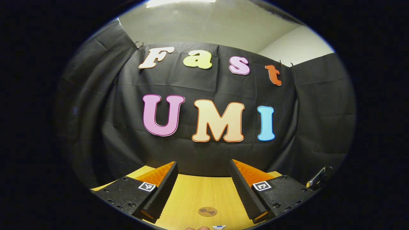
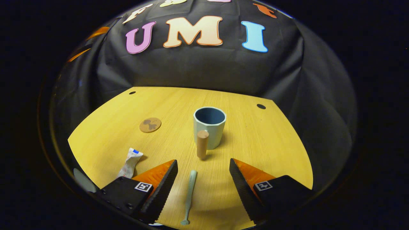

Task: Put the toothbrush and toothpaste on the desktop into the cup, then pick up the cup and place it on the coaster on the desktop.

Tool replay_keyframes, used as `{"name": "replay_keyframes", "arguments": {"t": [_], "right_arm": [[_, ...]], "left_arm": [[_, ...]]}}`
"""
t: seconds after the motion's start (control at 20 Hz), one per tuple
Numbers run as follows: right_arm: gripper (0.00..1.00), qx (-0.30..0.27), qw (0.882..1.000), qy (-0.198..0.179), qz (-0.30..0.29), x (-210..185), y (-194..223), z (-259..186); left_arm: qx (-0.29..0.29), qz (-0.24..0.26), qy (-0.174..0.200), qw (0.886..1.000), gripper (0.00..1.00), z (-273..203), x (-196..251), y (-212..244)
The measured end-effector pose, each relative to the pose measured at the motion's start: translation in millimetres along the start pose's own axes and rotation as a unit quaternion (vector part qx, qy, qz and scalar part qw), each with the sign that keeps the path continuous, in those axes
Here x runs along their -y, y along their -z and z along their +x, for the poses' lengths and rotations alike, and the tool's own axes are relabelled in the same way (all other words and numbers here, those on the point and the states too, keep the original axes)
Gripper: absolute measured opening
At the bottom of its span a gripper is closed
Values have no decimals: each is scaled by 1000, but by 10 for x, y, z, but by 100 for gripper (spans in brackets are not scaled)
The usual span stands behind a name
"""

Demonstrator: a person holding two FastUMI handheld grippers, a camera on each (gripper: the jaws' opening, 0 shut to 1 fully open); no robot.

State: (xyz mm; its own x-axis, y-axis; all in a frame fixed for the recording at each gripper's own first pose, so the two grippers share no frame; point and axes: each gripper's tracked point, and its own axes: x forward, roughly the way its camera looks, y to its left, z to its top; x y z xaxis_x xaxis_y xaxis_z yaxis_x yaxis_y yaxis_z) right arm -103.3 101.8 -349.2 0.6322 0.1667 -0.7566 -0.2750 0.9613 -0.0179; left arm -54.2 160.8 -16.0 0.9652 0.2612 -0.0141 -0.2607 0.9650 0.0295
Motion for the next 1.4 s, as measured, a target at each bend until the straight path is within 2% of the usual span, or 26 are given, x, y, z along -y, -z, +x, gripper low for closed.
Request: {"name": "replay_keyframes", "arguments": {"t": [0.2,0.3,0.45,0.65,0.75,0.8,0.85,1.0,1.05,1.1,1.25,1.3,1.4], "right_arm": [[100,-69,998,-9,-13,-81,345,154],[99,-129,991,-17,-15,-128,590,204],[96,-173,984,-30,-27,-182,766,315],[83,-195,980,-44,-18,-295,810,339],[74,-199,979,-44,-15,-293,799,342],[71,-202,978,-46,-14,-309,808,347],[74,-202,978,-47,-14,-286,773,338],[46,-210,977,-44,-4,-256,802,376],[40,-217,975,-45,1,-247,806,364],[16,-224,973,-48,6,-246,803,358],[15,-234,971,-53,16,-211,760,381],[9,-234,971,-51,17,-239,800,354],[9,-231,971,-63,29,-272,792,357]], "left_arm": [[-2,11,3,1000,94,42,7,16],[-6,5,7,1000,94,96,45,25],[-1,-7,11,1000,94,121,98,-7],[-12,-22,7,1000,94,65,99,97],[-17,-22,1,1000,94,49,39,117],[-17,-20,-3,1000,94,42,-1,115],[-15,-19,-7,1000,94,43,-39,100],[-9,-10,-13,1000,94,33,-101,61],[-9,-7,-14,1000,94,35,-119,49],[-5,-8,-16,1000,94,29,-138,46],[-11,-23,-18,1000,94,41,-134,75],[-12,-21,-18,1000,94,36,-132,86],[-13,-15,-17,1000,94,37,-135,94]]}}
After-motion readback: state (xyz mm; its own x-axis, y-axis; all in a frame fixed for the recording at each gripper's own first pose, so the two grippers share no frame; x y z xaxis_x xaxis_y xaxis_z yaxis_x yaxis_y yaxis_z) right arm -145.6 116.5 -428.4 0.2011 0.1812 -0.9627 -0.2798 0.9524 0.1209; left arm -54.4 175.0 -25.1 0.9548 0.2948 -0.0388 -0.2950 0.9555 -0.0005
